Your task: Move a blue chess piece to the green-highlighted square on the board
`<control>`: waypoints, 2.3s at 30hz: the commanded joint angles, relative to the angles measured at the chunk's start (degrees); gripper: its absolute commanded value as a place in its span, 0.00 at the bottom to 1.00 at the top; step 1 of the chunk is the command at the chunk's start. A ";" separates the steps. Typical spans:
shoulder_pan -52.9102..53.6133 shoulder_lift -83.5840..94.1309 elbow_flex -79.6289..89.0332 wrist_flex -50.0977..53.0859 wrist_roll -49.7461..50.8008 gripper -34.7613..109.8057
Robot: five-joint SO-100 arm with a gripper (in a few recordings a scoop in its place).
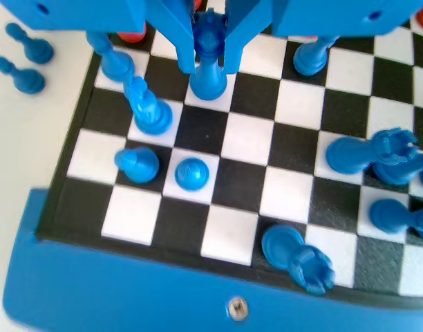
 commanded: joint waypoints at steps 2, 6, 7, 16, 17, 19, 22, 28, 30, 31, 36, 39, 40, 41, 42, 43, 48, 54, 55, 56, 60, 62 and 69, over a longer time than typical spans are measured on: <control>0.00 1.58 -3.16 4.39 -3.43 0.27; 0.79 1.67 -3.25 3.16 -3.78 0.29; 0.97 1.67 -3.34 2.72 -3.78 0.29; 1.76 1.67 -4.22 0.09 -2.81 0.30; 1.76 1.67 -4.31 0.09 -2.90 0.31; 1.76 1.67 -4.39 0.62 -3.78 0.33; 1.67 1.67 -4.75 1.85 -4.48 0.34; 1.58 2.72 -6.42 6.42 -6.59 0.34; 1.76 3.43 -8.00 8.61 -6.77 0.34; 1.93 3.87 -9.05 10.02 -6.86 0.34; 2.81 7.65 -16.26 18.72 -6.77 0.34; 2.99 10.81 -21.36 25.58 -6.50 0.29; 2.99 11.95 -23.03 28.21 -6.42 0.28; 2.99 13.36 -24.52 30.32 -6.15 0.27; 2.81 14.68 -25.93 32.34 -5.80 0.27; 2.81 16.00 -27.25 34.19 -5.45 0.26; 2.20 24.08 -29.79 38.94 -2.81 0.25; 2.37 34.63 -33.22 46.85 -2.02 0.25; 2.72 36.30 -34.01 48.25 -2.11 0.25; 3.08 37.97 -34.63 49.39 -2.11 0.25; 5.80 44.47 -34.98 50.98 -2.64 0.25; 7.03 46.23 -35.51 52.91 -3.96 0.25; 10.02 59.85 -25.93 52.47 -8.26 0.25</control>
